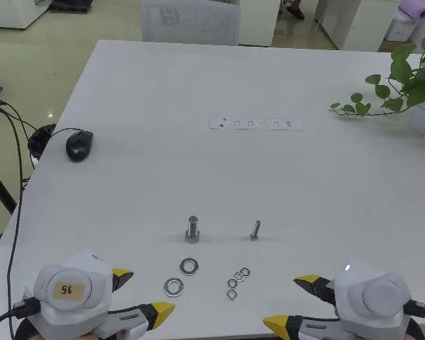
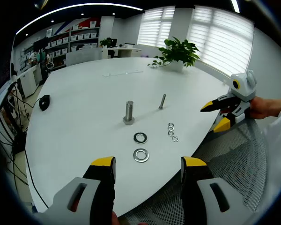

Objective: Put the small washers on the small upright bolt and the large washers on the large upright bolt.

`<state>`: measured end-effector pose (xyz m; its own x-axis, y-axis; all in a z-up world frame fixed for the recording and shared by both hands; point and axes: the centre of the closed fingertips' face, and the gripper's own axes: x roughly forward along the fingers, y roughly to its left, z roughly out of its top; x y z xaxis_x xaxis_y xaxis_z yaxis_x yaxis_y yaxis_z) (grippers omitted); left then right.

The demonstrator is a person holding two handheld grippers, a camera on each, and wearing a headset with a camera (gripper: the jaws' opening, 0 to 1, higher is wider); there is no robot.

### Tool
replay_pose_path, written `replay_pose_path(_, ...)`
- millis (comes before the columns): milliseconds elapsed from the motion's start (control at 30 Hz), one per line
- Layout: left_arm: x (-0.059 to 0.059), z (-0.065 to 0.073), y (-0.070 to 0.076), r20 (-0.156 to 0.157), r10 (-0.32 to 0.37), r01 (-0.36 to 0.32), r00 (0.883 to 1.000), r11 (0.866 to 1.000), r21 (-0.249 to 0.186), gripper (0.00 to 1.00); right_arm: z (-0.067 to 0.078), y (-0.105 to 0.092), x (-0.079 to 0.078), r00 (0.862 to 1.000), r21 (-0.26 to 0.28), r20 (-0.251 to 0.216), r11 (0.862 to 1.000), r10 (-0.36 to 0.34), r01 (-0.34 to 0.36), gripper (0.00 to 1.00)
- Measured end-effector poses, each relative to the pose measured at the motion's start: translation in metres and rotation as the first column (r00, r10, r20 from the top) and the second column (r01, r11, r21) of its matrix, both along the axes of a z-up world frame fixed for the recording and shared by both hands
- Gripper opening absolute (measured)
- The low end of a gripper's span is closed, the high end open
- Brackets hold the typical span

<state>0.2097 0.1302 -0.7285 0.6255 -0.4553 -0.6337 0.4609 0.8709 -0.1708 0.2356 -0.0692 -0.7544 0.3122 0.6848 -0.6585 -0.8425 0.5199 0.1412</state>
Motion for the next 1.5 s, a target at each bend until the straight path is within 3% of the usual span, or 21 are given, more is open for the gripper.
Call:
replay_pose_path(767, -0.0015, -0.0018, -0.0027, -0.005, -0.025, 0.025, 1.000, 1.000, 0.010, 0.55, 0.0011, -0.0028, -0.0012, 1.000, -0.008, 0.005, 1.000, -0.007, 0.007, 0.61)
replay_pose_path(1100, 0.0040, 0.0060, -0.0042, 0.013, -0.024, 0.024, 1.000, 1.000, 0.005, 0.55, 0.0013, -0.0047, -0.0015, 1.000, 0.001, -0.006, 1.000, -0.023, 0.023, 0.59)
replay_pose_path(1233, 0.0011, 0.0006, -0.0063, -0.006, -0.047, 0.047, 0.999, 0.999, 0.011, 0.55, 0.0016, -0.0060, -0.0025, 1.000, -0.004, -0.008, 1.000, -0.027, 0.027, 0.59)
replay_pose_path(1500, 0.0058, 0.0022, -0.0086, -0.007, -0.061, 0.061, 0.998, 0.998, 0.010, 0.55, 0.0030, -0.0091, 0.0010, 0.999, -0.001, -0.009, 0.999, -0.052, 0.052, 0.57)
